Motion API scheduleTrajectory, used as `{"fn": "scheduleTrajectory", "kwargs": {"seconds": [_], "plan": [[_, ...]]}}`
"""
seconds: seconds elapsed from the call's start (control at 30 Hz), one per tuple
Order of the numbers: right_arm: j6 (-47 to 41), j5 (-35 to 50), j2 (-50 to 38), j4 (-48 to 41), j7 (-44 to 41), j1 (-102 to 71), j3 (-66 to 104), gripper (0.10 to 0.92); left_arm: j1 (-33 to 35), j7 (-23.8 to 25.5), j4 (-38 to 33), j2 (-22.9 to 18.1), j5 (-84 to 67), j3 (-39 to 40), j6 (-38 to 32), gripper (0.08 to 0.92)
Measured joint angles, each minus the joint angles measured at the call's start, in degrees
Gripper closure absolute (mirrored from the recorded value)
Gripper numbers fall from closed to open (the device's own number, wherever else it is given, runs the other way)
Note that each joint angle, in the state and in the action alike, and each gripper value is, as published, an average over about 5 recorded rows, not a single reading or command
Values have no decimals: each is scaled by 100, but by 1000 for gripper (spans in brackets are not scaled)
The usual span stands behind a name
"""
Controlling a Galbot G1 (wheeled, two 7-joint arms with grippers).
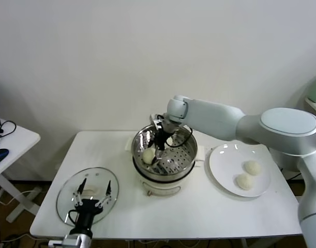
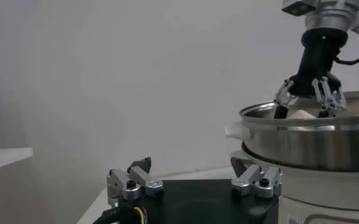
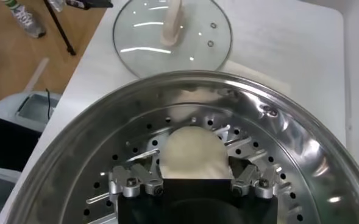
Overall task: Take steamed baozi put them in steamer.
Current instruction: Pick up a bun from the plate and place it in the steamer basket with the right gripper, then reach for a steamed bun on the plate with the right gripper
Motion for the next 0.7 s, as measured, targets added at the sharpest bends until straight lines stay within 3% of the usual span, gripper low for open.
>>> {"fn": "scheduleTrajectory", "kwargs": {"seconds": [0.33, 0.7], "plan": [[107, -165, -407, 340, -267, 472, 26, 203, -63, 6, -1, 23, -39, -8, 22, 177], [386, -651, -1620, 1037, -756, 1270, -132, 203, -103, 18, 109, 120, -154, -76, 14, 177]]}}
